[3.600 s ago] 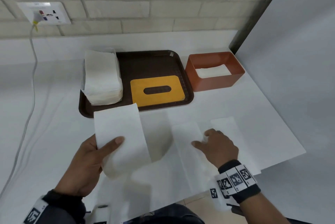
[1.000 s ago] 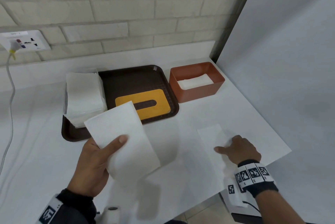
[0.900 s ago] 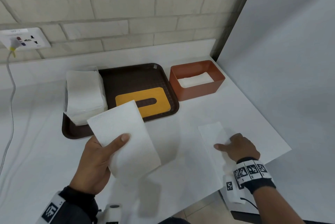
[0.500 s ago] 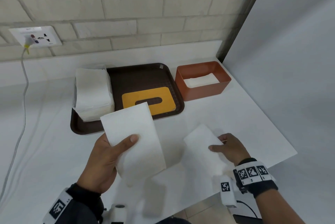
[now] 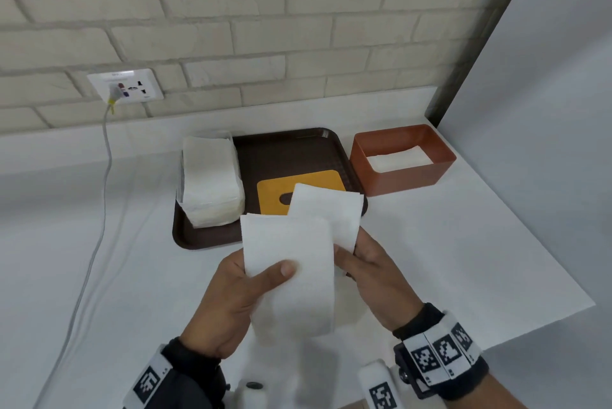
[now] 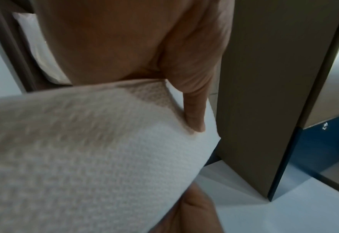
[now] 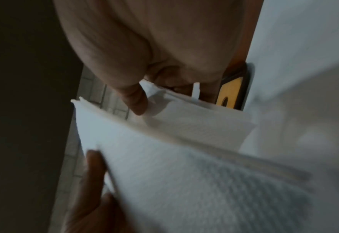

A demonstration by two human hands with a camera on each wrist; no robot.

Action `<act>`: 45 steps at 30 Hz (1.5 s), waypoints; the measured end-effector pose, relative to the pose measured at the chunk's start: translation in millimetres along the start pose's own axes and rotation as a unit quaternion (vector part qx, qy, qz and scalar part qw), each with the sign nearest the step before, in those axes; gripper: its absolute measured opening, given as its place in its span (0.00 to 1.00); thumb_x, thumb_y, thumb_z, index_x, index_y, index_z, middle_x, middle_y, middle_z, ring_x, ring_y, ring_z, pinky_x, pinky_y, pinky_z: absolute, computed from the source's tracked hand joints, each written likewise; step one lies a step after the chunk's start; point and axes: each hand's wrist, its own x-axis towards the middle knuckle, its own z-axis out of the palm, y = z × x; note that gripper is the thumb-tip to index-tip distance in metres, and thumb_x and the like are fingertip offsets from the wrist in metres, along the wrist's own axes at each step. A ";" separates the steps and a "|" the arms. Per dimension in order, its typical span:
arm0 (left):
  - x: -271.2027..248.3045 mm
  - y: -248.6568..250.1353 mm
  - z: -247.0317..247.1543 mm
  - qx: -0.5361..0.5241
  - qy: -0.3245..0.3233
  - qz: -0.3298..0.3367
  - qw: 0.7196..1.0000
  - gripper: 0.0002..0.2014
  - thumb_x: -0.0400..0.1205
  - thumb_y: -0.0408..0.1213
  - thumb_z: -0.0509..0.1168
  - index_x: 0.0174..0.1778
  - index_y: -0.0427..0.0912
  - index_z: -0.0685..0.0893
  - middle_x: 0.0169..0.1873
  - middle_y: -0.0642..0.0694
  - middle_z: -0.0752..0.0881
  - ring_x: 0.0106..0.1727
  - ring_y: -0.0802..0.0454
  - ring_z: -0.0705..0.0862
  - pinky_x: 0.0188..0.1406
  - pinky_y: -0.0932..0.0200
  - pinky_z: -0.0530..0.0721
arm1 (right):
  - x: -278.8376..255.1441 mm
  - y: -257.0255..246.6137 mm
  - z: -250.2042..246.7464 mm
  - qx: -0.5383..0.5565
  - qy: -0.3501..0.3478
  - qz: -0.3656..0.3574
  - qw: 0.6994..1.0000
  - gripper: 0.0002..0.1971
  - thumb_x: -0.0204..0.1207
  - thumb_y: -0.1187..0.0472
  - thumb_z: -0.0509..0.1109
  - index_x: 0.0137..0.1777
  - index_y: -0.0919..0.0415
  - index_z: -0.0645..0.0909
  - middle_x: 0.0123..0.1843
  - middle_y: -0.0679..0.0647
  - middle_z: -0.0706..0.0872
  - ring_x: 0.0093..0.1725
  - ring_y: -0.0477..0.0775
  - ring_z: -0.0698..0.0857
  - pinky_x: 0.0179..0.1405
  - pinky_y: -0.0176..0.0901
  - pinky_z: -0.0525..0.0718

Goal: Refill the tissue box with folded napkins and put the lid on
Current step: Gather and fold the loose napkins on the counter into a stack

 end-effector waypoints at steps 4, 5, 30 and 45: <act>1.8 1.5 0.4 0.019 0.038 0.030 0.999 0.13 0.75 0.32 0.75 0.56 0.35 0.91 0.54 0.37 0.93 0.56 0.38 0.92 0.46 0.56 0.90 | -4.1 -11.3 16.6 -0.013 -0.058 0.000 0.998 0.18 0.85 0.68 0.62 0.68 0.49 0.82 0.61 0.44 0.91 0.61 0.44 0.88 0.53 0.36 0.85; 1.2 2.3 0.6 0.022 0.040 0.036 0.998 0.13 0.75 0.31 0.73 0.56 0.35 0.90 0.53 0.38 0.93 0.55 0.39 0.92 0.46 0.56 0.90 | -4.1 -11.8 19.0 -0.012 -0.061 0.001 0.998 0.18 0.85 0.69 0.61 0.67 0.48 0.82 0.60 0.43 0.91 0.60 0.43 0.89 0.52 0.35 0.85; -10.9 2.4 -5.9 0.113 0.048 0.176 0.977 0.17 0.72 0.29 0.74 0.58 0.38 0.88 0.51 0.44 0.94 0.53 0.46 0.92 0.45 0.61 0.88 | 0.1 11.8 34.1 -0.083 -0.091 -0.074 0.990 0.17 0.79 0.57 0.75 0.68 0.52 0.83 0.61 0.51 0.91 0.62 0.55 0.89 0.62 0.62 0.87; 2.8 -37.5 -35.9 0.219 0.073 0.134 0.964 0.18 0.68 0.49 0.82 0.50 0.52 0.86 0.46 0.54 0.90 0.48 0.55 0.87 0.45 0.59 0.85 | 20.6 54.5 26.0 -0.153 -0.064 -0.007 0.986 0.15 0.74 0.57 0.79 0.59 0.47 0.84 0.53 0.47 0.92 0.54 0.47 0.89 0.58 0.58 0.88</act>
